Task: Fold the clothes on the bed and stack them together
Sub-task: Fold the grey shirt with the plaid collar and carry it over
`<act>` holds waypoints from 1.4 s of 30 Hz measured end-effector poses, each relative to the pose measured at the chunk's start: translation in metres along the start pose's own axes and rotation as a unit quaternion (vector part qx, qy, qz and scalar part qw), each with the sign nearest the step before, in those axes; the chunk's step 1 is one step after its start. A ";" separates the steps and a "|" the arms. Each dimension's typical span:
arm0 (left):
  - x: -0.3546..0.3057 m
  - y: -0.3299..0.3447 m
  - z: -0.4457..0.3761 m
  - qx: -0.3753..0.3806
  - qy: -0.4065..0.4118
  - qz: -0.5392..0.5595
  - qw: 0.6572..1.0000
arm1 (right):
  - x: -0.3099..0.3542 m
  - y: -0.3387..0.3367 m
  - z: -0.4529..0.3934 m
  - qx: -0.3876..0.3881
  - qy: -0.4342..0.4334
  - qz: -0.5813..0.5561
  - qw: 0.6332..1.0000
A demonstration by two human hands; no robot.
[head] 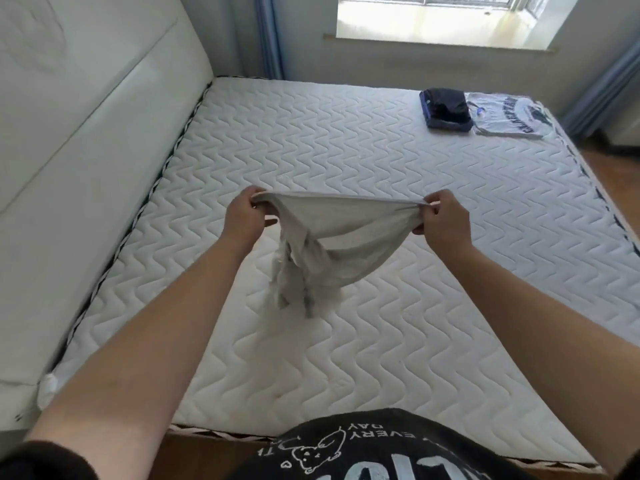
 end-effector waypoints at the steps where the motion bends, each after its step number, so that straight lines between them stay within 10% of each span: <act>1: -0.025 0.001 -0.013 0.000 0.020 0.022 1.000 | 0.017 -0.007 -0.006 -0.015 -0.007 -0.040 0.999; 11: -0.188 0.008 -0.073 0.042 0.144 0.173 0.973 | 0.118 -0.064 -0.034 -0.019 -0.052 -0.276 0.959; 20: -0.116 0.072 -0.040 0.123 0.054 -0.038 0.990 | 0.043 0.017 0.006 0.170 0.105 -0.171 0.965; 27: -0.079 0.100 -0.007 0.114 0.012 0.007 0.993 | 0.009 0.071 0.060 0.349 0.075 -0.125 0.926; 34: -0.058 0.117 0.018 0.177 -0.013 0.031 0.984 | 0.002 0.091 0.070 0.310 0.103 -0.171 0.930; 42: -0.043 0.117 0.030 0.167 0.082 -0.131 0.974 | -0.001 0.097 0.066 0.332 0.172 -0.370 0.851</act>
Point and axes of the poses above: each hand's wrist, its own z-axis away from the middle knuckle, its own y-axis out of the palm, x = y × z, the point moved 2 cm from there along -z, towards the middle knuckle, and after that the axes turned 7 degrees about y, right-handed, at the moved point
